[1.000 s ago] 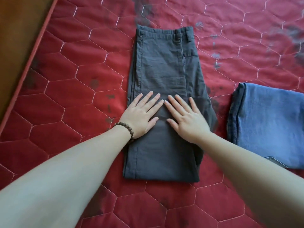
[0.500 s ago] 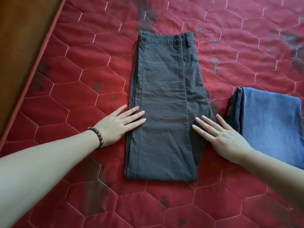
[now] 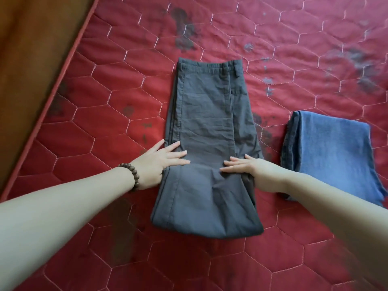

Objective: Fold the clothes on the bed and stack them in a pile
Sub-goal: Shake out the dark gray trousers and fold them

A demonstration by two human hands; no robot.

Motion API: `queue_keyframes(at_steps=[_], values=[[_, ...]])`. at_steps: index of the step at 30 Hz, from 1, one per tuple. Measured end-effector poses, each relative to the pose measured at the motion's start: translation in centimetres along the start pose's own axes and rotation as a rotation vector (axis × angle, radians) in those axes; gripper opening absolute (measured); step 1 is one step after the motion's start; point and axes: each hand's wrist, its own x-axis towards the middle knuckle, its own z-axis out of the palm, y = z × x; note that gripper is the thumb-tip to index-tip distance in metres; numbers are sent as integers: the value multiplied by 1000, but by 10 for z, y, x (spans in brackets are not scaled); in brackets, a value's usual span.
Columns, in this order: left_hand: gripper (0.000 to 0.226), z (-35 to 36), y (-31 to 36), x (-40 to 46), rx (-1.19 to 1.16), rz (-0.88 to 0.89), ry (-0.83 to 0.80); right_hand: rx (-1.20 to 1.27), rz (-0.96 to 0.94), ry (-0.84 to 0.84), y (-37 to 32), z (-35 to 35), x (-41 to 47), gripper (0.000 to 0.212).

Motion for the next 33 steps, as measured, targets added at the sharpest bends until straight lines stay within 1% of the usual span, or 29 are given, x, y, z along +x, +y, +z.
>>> queue_keyframes(at_steps=[1, 2, 3, 4, 5, 6, 7, 8, 9, 10, 11, 12, 14, 17, 21, 23, 25, 26, 27, 28, 29, 30, 31, 32, 33], values=[[81, 1, 4, -5, -106, -8, 16, 108, 16, -3, -5, -5, -7, 83], [67, 1, 8, -8, -247, -53, 34, 227, 34, -4, -7, -11, -14, 78], [54, -2, 12, -9, -431, -140, 55, 367, 43, -5, -9, -17, -18, 67], [46, -7, 13, -6, -636, -252, 91, 502, 47, 7, -9, -24, -20, 52], [39, -12, 13, -1, -825, -346, 137, 615, 61, 67, -6, -30, -17, 33], [31, -18, 13, 6, -957, -403, 206, 728, 116, 180, -1, -34, -11, 17], [18, -24, 11, 14, -1038, -454, 291, 862, 205, 303, 4, -36, -3, 11], [12, -29, 7, 23, -1107, -506, 356, 1014, 301, 386, 10, -37, 7, 19], [19, -30, 3, 31, -1161, -562, 394, 1150, 386, 414, 15, -36, 16, 27], [26, -30, 0, 38, -1174, -630, 415, 1232, 436, 420, 18, -34, 25, 33], [30, -27, -3, 44, -1139, -688, 437, 1265, 461, 433, 20, -30, 31, 35], [28, -23, -5, 48, -1074, -719, 457, 1260, 469, 467, 23, -26, 37, 35], [19, -17, -5, 52, -928, -734, 487, 1162, 485, 582, 27, -16, 43, 33], [17, -16, -2, 52, -823, -708, 556, 870, 520, 717, 30, -8, 47, 22], [23, -24, 3, 59, -727, -711, 707, 743, 466, 919, 31, -20, 52, 17], [26, -24, 4, 65, -695, -762, 698, 667, 541, 908, 32, -24, 59, 15], [28, -23, 7, 69, -616, -844, 641, 628, 658, 841, 32, -21, 62, 20], [25, -23, 9, 70, -551, -891, 631, 611, 718, 845, 31, -20, 61, 25], [21, -24, 13, 69, -465, -941, 648, 567, 775, 881, 27, -20, 58, 31], [19, -25, 15, 68, -364, -977, 687, 466, 805, 949, 22, -20, 56, 35], [22, -26, 19, 68, -257, -977, 739, 315, 781, 1040, 17, -18, 54, 37], [26, -26, 21, 69, -152, -917, 803, 143, 694, 1127, 11, -16, 54, 37], [27, -27, 24, 72, -59, -805, 863, -12, 566, 1187, 5, -13, 56, 38], [30, -27, 27, 76, 9, -663, 878, -127, 435, 1193, -2, -9, 59, 39], [35, -24, 30, 81, 60, -525, 830, -209, 320, 1141, -8, -3, 65, 41]])
